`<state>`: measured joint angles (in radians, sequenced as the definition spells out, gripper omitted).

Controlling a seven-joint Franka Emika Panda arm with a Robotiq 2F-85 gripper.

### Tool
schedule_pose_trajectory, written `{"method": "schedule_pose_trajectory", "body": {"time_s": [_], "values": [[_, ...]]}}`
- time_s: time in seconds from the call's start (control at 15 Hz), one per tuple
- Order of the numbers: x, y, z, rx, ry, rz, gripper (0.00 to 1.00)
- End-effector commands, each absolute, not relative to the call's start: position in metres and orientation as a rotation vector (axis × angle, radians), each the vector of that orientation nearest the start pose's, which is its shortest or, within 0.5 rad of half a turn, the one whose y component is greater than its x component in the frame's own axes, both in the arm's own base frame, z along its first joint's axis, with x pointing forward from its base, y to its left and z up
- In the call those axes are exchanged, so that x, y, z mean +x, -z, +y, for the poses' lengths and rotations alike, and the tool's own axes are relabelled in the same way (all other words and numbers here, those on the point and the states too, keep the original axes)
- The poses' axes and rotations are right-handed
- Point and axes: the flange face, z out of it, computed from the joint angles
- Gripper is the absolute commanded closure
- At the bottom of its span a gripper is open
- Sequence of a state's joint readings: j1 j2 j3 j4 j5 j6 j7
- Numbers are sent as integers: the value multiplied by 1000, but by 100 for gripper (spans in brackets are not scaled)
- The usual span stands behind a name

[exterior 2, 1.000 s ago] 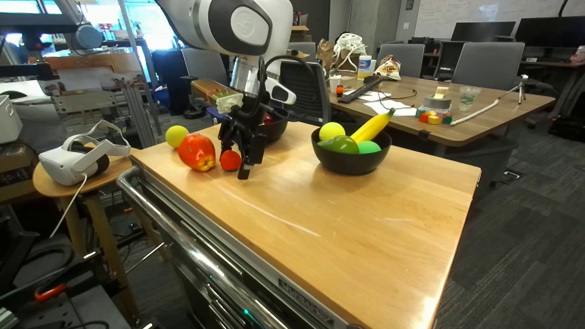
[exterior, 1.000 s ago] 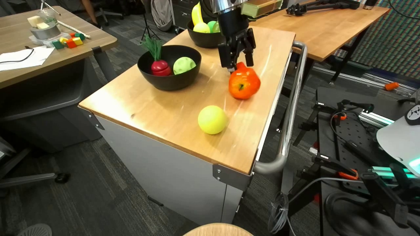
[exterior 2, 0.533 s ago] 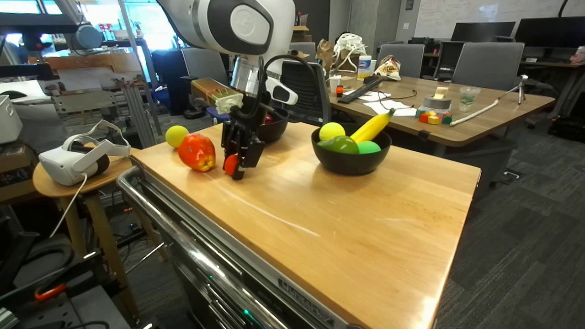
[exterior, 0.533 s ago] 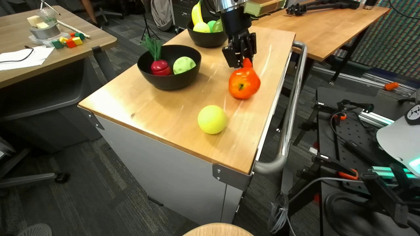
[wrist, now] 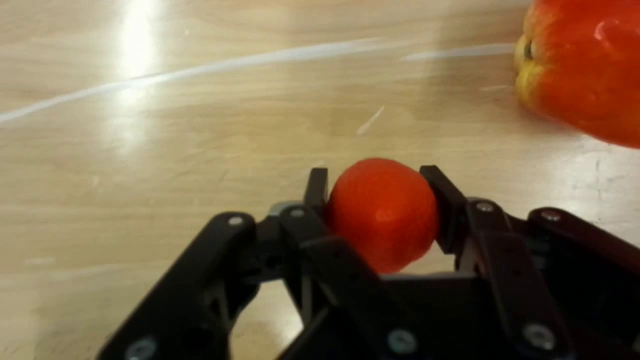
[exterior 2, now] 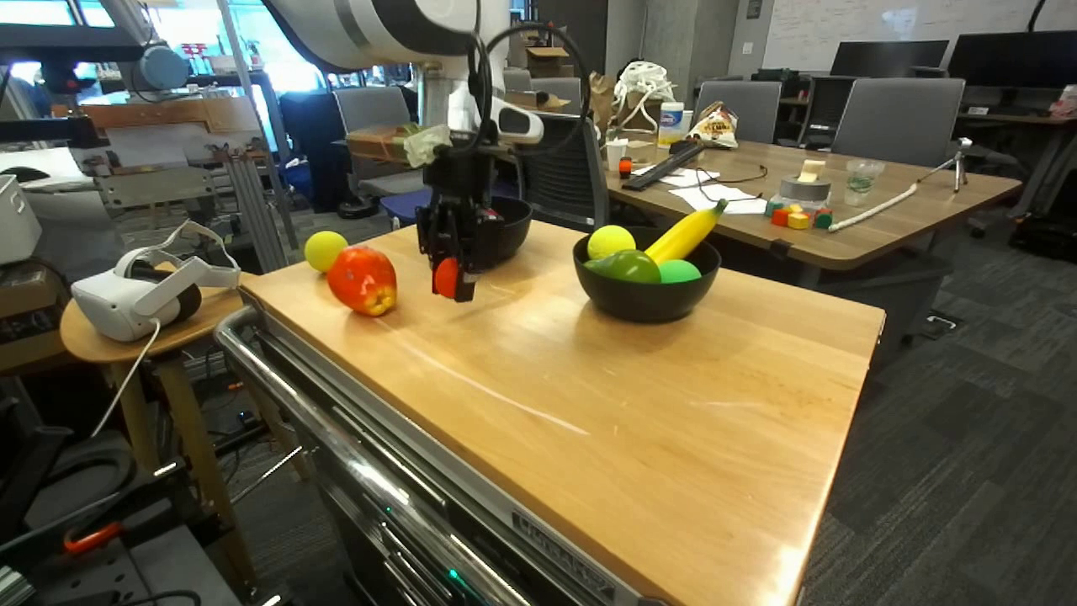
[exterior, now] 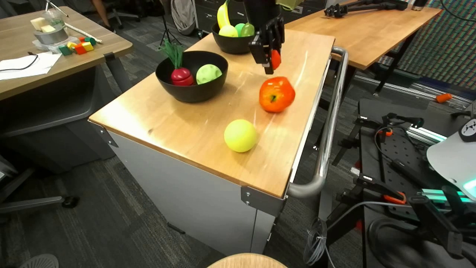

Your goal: Take the fruit toys from the table and put them in the two black bowls on the table

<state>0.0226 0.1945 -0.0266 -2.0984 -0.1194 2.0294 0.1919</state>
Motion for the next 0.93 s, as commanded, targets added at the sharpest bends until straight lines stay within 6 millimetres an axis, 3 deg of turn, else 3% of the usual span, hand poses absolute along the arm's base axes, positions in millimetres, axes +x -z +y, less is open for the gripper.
{"method": "schedule_pose_trajectory", "body": {"time_s": [0.0, 0.27, 0.6, 0.87], "values": [[564, -361, 19, -3408, -219, 80, 77], [619, -378, 41, -3492, 71, -207, 77], [676, -355, 57, -3370, 290, -452, 77], [698, -343, 70, -3305, 295, -593, 77]]}}
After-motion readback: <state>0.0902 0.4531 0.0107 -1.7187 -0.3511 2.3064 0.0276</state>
